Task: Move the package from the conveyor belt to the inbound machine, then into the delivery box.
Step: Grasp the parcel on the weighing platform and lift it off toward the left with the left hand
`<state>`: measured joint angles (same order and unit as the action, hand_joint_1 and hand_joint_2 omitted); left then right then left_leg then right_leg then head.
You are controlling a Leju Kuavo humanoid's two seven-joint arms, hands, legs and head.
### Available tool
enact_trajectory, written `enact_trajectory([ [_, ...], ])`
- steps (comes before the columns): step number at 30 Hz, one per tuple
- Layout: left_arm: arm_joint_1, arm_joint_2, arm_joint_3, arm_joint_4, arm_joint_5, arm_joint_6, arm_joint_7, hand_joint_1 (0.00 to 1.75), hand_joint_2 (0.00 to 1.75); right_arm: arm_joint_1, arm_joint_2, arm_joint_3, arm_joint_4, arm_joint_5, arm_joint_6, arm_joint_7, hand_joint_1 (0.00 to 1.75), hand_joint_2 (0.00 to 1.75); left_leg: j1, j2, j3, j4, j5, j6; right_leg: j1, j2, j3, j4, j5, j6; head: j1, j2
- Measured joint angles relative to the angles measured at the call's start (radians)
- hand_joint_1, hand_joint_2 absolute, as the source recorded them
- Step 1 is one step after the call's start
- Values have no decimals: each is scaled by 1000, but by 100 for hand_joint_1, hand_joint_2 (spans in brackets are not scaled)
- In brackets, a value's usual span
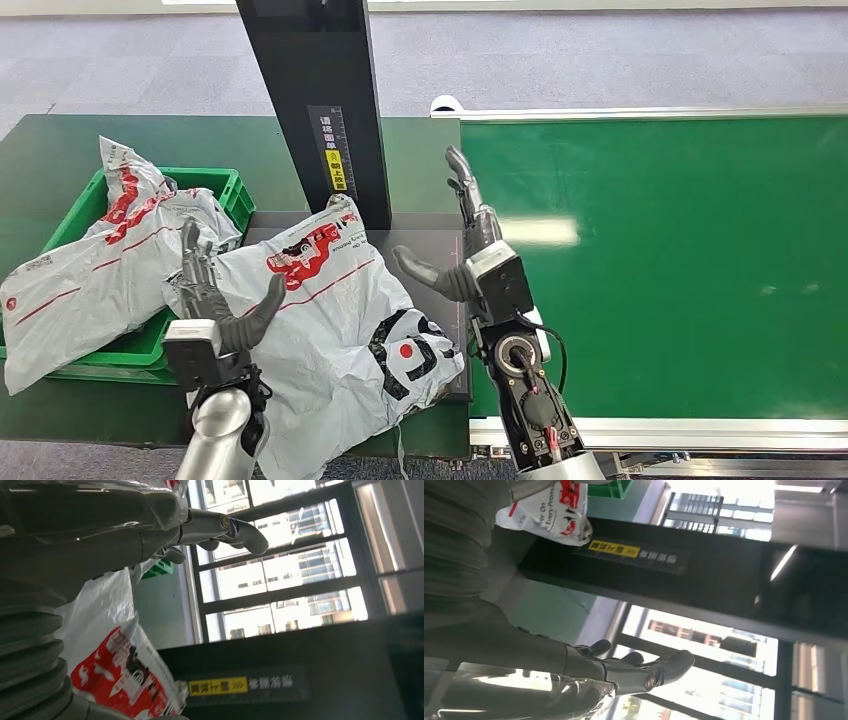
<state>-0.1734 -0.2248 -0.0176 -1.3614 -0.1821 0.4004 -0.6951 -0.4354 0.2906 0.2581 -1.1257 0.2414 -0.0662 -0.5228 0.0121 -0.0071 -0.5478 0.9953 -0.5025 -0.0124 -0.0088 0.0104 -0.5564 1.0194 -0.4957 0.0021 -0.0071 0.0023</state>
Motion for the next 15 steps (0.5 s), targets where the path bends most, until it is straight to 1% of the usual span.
enact_trajectory([
  [1, -8, 0, -10, 24, -26, -7, 7, 0, 175, -11, 0, -14, 26, -21, -3, 12, 0, 0, 0, 0, 0, 0, 0, 0, 0, 0, 0, 0, 0, 0, 0, 0],
  [3, -23, 0, -29, 67, -74, -25, 36, 0, 175, -29, -2, -40, 73, -54, -5, 32, 0, 87, 0, 0, 0, 0, 0, 0, 0, 0, 0, 0, 0, 0, 0, 0],
  [5, -34, 1, -52, 96, -133, -35, 83, 0, 175, -41, -6, -62, 114, -72, -8, 47, 0, 175, 0, 0, 0, 0, 0, 0, 0, 0, 0, 0, 0, 0, 0, 0],
  [8, -48, 4, -88, 129, -243, -23, 171, 0, 175, -57, -12, -91, 173, -85, -14, 68, 0, 175, 0, 0, 0, 0, 0, 0, 0, 0, -1, 0, 0, 0, 0, 0],
  [11, -64, 8, -118, 167, -372, 42, 257, 0, 175, -73, -17, -106, 222, -76, -26, 77, 0, 175, 0, 0, -1, 0, 0, 0, 0, 0, -1, 0, 0, 0, 0, 0],
  [13, -75, 11, -133, 193, -442, 82, 297, 0, 175, -80, -18, -110, 242, -70, -31, 79, 0, 175, 0, 0, -1, 0, 0, 0, 0, 0, -1, 0, 0, 0, 0, 0],
  [15, -84, 14, -144, 214, -476, 99, 319, 0, 175, -85, -19, -113, 257, -67, -34, 79, 0, 175, 0, 0, -1, 0, 0, 0, 0, 0, -1, 0, 0, 0, 0, 0],
])
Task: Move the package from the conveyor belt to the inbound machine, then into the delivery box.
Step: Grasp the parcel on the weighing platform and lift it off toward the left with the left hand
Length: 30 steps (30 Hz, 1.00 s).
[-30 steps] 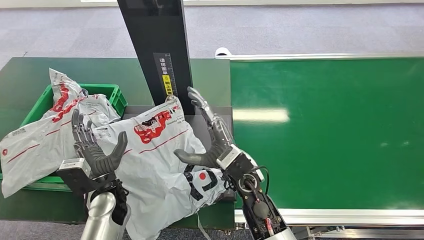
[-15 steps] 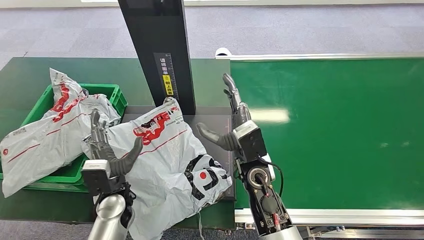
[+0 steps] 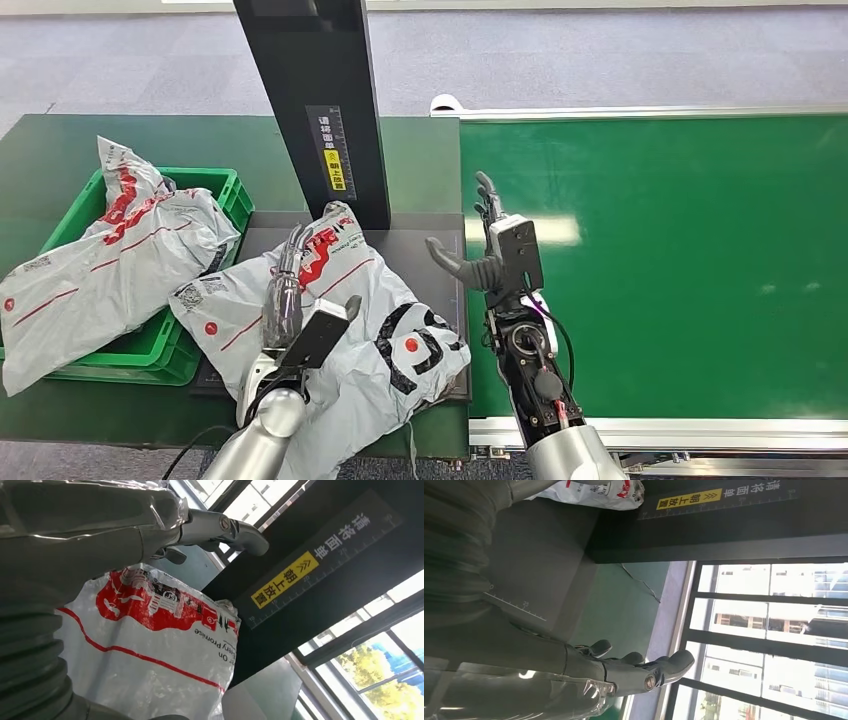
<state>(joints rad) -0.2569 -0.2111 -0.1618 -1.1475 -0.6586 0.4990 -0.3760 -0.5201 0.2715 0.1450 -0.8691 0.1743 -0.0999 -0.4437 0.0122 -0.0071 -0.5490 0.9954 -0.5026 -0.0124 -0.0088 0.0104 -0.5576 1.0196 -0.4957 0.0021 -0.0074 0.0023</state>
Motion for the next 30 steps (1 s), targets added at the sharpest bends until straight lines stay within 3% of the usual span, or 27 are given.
enact_trajectory([
  [2, -11, 2, -11, 25, -58, 15, 47, 0, 175, -4, 0, -3, 11, 4, -1, 3, 0, 175, 0, 0, 0, 0, 0, 0, 0, 0, 0, 0, 0, 0, 0, 0],
  [8, -58, 9, -49, 164, -402, -18, 313, 0, 175, -11, 0, -9, 30, 35, 20, 15, 0, 175, 0, 0, 0, 0, 0, 0, 0, 0, 0, 0, 0, 0, 0, 0],
  [14, -91, 9, -62, 238, -466, -45, 357, 3, 175, -16, 0, -11, 42, 46, 30, 20, 0, 175, 0, -2, 1, 0, 0, 0, 0, 0, 1, 0, 0, 0, 0, 0],
  [16, -103, 8, -62, 255, -496, -75, 373, 75, 175, -16, 0, -11, 44, 52, 32, 21, 0, 175, 0, -2, 2, 0, 0, 0, 0, -1, 3, 0, 0, 0, 0, 0],
  [18, -114, 6, -62, 272, -518, -106, 373, 158, 175, -17, 0, -12, 45, 58, 36, 23, 0, 175, 0, -3, 3, 0, 0, 0, 0, -1, 5, 0, 0, 0, 0, 0],
  [20, -120, 3, -60, 288, -515, -125, 351, 174, 175, -17, 0, -13, 45, 62, 42, 24, 0, 175, 0, -3, 5, 0, 0, 0, 0, -3, 7, 0, 0, 0, 0, 0],
  [23, -121, 0, -53, 299, -469, -121, 287, 175, 175, -17, 0, -14, 45, 66, 49, 24, 0, 175, 0, -4, 6, 0, 1, 1, 0, -4, 9, 0, 0, 0, 0, 0],
  [30, -92, -10, -17, 266, -264, -14, 60, 175, 175, -16, 0, -15, 46, 67, 43, 19, 0, 175, 0, -4, 6, 0, 2, 1, 0, -4, 8, 0, 0, 0, 0, 0],
])
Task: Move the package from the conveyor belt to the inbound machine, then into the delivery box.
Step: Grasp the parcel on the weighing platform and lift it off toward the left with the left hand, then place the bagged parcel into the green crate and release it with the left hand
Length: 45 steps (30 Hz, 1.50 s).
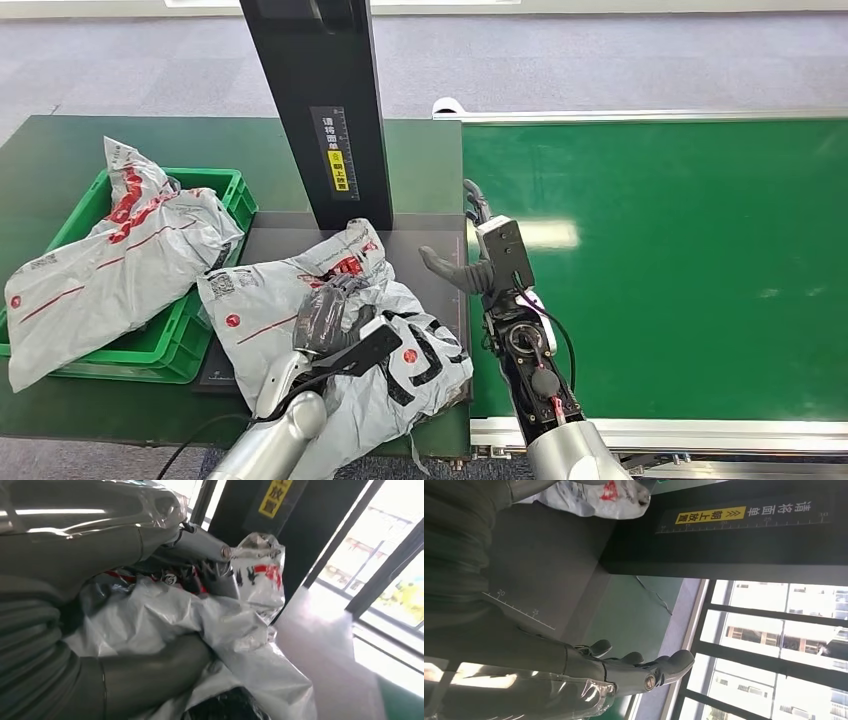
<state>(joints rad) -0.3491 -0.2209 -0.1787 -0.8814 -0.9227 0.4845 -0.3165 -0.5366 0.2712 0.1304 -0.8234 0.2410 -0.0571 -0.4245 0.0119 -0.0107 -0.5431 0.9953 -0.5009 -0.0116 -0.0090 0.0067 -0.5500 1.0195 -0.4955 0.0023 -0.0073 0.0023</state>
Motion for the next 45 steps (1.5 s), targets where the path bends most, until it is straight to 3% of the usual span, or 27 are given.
enact_trajectory([
  [5, 26, -10, 9, -76, 159, 77, -187, 175, 175, 0, -1, -1, 5, -7, -12, -16, 0, 175, 0, 0, -4, 0, 0, 0, 0, 0, -4, 0, 0, 0, 0, 0],
  [13, 78, -13, -13, -242, 338, 152, -370, 175, 175, -1, -2, -1, 21, -17, -13, -37, 0, 175, 0, 0, -6, 0, 0, 0, 0, 0, -6, 0, 0, 0, 0, 0],
  [20, 146, 3, -76, -516, 335, 207, -382, 175, 175, -8, -4, -1, 37, -23, -15, -51, 0, 175, 0, 0, -7, 0, 0, 0, 0, 0, -7, 0, 0, 0, 0, 0],
  [28, 224, -19, -95, -874, 73, 209, -382, 175, 175, -19, -7, -5, 51, -26, -11, -54, 0, 175, 0, 0, -7, 0, 0, 0, 0, 0, -7, 0, 0, 0, 0, 0],
  [34, 229, -67, -57, -1142, -158, 210, -382, 175, 175, -34, -8, -10, 65, -21, 0, -53, 0, 175, 0, 0, -7, 0, 0, 0, 0, 0, -7, 0, 0, 0, 0, 0],
  [42, 225, -92, 0, -1263, -195, 210, -382, 175, 175, -46, -8, -11, 81, -18, 4, -53, 0, 175, 0, 0, -7, 0, 0, 0, 0, 0, -7, 0, 0, 0, 0, 0],
  [45, 190, -96, 75, -1236, -254, 210, -382, 175, 175, -46, -7, -11, 84, -11, 1, -53, 0, 175, 0, 0, -7, 0, 0, 0, 0, 0, -7, 0, 0, 0, 0, 0],
])
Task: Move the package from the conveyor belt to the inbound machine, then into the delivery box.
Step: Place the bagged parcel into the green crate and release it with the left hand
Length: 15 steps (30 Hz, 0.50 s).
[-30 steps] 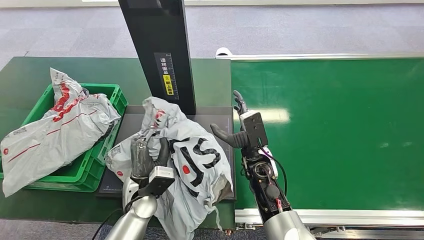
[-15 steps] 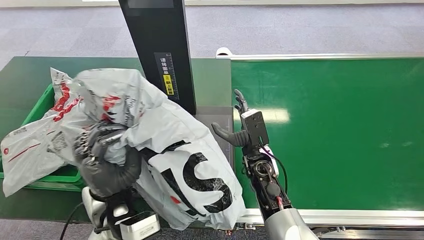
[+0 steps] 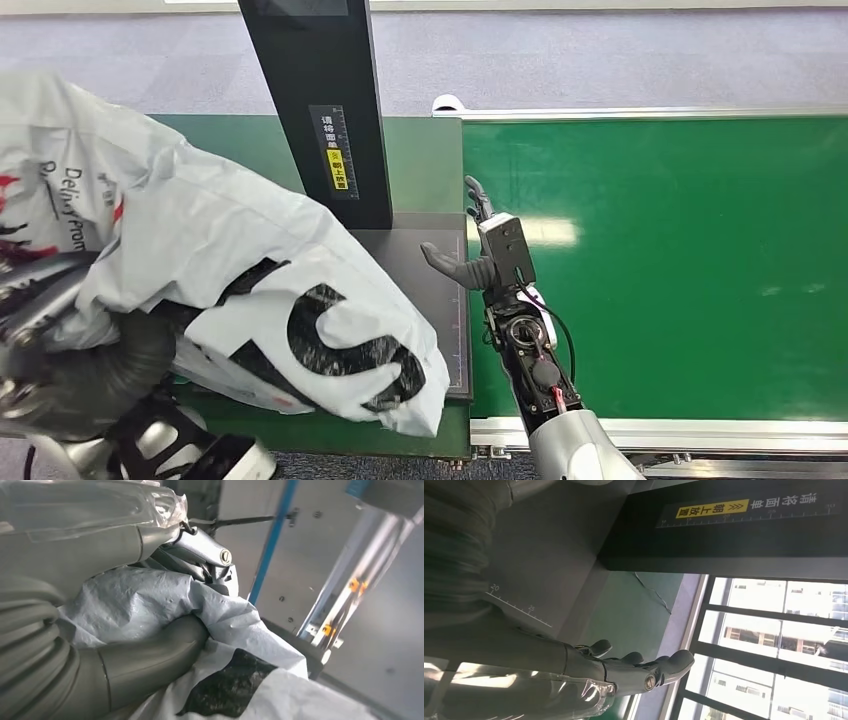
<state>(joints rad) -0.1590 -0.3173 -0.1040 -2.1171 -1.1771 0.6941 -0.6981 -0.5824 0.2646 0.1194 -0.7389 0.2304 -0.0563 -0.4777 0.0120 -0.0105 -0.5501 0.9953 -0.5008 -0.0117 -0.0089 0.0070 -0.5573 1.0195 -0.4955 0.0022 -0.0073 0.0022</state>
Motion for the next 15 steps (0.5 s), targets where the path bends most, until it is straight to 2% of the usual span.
enact_trajectory([
  [2, -53, -1, 96, 63, -64, 0, 7, 175, 175, 1, 4, 0, 1, 6, -1, -1, 0, 175, 0, 0, 0, 0, 0, 0, 0, 0, 0, 0, 0, -1, 0, 0],
  [5, -157, 4, 281, 212, -129, -1, 80, 175, 175, 3, 8, 1, 4, 11, -7, -2, 0, 175, 0, 1, 1, 0, 2, -2, 0, 1, 0, 1, 1, -2, 0, 0],
  [9, -288, 58, 500, 442, -189, -1, 216, 175, 175, 4, 12, 3, 11, 12, -11, -5, 0, 175, 0, 3, 1, 0, 3, -2, 1, 3, -1, 3, 2, -2, 0, 0],
  [13, -386, 140, 610, 651, -259, 0, 343, 175, 175, 2, 15, 4, 21, 11, -11, -9, 0, 175, 1, 3, -1, 0, 3, -2, 1, 3, -3, 3, 2, -2, 0, 0],
  [15, -440, 193, 623, 766, -314, -1, 465, 175, 175, 1, 17, 6, 23, 10, -11, -10, 0, 175, 1, 3, -1, 0, 3, -2, 1, 3, -3, 3, 2, -2, 0, 0],
])
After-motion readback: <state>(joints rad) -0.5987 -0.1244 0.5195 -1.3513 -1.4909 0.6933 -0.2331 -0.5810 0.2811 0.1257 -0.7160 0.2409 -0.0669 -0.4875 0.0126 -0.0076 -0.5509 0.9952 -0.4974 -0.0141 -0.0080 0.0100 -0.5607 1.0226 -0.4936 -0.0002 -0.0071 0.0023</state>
